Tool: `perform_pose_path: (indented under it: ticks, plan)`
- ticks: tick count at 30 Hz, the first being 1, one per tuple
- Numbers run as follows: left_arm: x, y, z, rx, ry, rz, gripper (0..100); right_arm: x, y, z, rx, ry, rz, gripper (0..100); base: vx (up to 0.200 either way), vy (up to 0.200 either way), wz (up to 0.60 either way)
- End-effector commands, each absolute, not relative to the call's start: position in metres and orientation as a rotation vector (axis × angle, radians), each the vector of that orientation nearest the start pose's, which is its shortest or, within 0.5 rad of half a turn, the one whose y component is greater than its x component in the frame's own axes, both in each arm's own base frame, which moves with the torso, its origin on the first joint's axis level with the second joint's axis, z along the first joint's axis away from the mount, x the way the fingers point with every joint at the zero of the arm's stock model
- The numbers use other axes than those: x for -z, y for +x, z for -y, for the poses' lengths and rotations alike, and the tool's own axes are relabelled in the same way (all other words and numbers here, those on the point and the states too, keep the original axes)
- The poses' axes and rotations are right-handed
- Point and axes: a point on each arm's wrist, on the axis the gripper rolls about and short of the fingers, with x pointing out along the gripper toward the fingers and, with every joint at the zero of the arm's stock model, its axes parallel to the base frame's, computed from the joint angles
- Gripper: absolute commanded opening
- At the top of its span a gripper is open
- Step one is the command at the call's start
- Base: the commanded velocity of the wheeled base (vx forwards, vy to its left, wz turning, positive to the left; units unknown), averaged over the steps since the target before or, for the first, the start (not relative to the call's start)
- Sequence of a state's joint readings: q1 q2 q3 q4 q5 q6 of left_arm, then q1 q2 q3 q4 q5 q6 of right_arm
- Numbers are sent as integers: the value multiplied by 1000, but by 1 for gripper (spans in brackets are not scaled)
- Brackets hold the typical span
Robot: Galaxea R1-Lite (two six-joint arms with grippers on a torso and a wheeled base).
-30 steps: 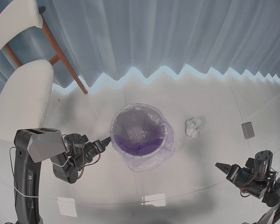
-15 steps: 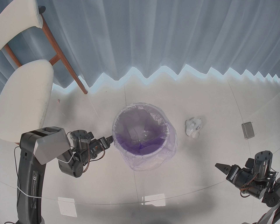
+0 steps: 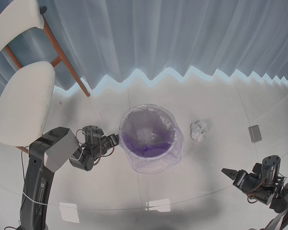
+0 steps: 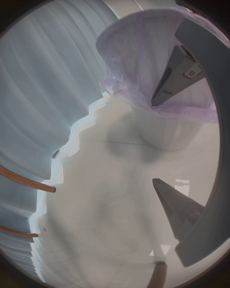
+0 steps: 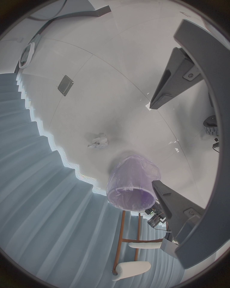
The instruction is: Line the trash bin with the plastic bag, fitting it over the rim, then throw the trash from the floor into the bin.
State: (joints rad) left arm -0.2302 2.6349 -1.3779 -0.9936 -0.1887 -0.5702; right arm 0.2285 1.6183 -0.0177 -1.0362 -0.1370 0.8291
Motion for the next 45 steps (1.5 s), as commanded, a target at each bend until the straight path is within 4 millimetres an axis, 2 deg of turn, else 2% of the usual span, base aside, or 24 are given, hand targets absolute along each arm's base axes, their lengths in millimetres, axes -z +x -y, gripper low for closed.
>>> perform_pose_path:
  ticks: [1,7,13,17,20,21,24,27,28,29,31,32,33,34,35,36,40,41,42,43,44,45]
  plan:
    - [48,484,118,284,-501,-391,100,-67,163,-35,149,701,-562,100,0,0,0]
    - [63,485,117,234,-457,-438,100,-67,163,-35,149,700,-559,100,0,0,0]
    - [67,490,109,115,-440,-456,100,-67,163,-35,151,700,-563,100,0,0,0]
    - [62,492,107,116,-452,-434,100,-66,163,-35,153,701,-567,100,0,0,0]
    - [55,490,114,132,-467,-424,100,-66,163,-35,154,700,-568,100,0,0,0]
    - [40,489,122,152,-484,-395,100,-66,163,-35,153,699,-567,100,0,0,0]
    - [13,480,123,160,-495,-377,100,-67,163,-35,153,700,-564,100,0,0,0]
    - [-1,455,113,137,-487,-425,100,-67,163,-35,154,700,-561,100,0,0,0]
    - [-1,455,113,137,-487,-425,100,-67,163,-35,154,700,-561,100,0,0,0]
    - [-6,435,105,113,-467,-461,100,-67,163,-35,155,699,-564,100,0,0,0]
    - [-18,422,102,102,-469,-442,100,-66,162,-34,157,697,-570,100,0,0,0]
    - [-36,403,99,101,-481,-409,100,-66,162,-34,161,697,-570,100,0,0,0]
    - [-44,387,96,105,-489,-398,100,-66,162,-34,163,696,-571,100,0,0,0]
    - [-48,373,93,104,-491,-400,100,-66,163,-33,164,697,-571,100,0,0,0]
    - [-50,369,93,106,-492,-399,100,-66,162,-33,165,696,-572,100,0,0,0]
    - [-58,342,87,106,-491,-399,100,-65,162,-33,168,693,-574,100,0,0,0]
    - [-82,281,72,123,-504,-329,100,-64,163,-34,175,687,-580,100,0,0,0]
    - [-82,281,72,123,-504,-329,100,-64,163,-34,175,687,-580,100,0,0,0]
    - [-95,256,65,141,-519,-256,100,-63,162,-34,182,689,-587,100,0,0,0]
    - [-100,244,62,150,-524,-226,100,-62,162,-33,190,690,-593,100,0,0,0]
    - [-101,243,62,152,-524,-224,100,-62,162,-33,192,688,-598,100,0,0,0]
    - [-106,227,59,169,-526,-190,100,-60,161,-33,204,696,-608,100,0,0,0]
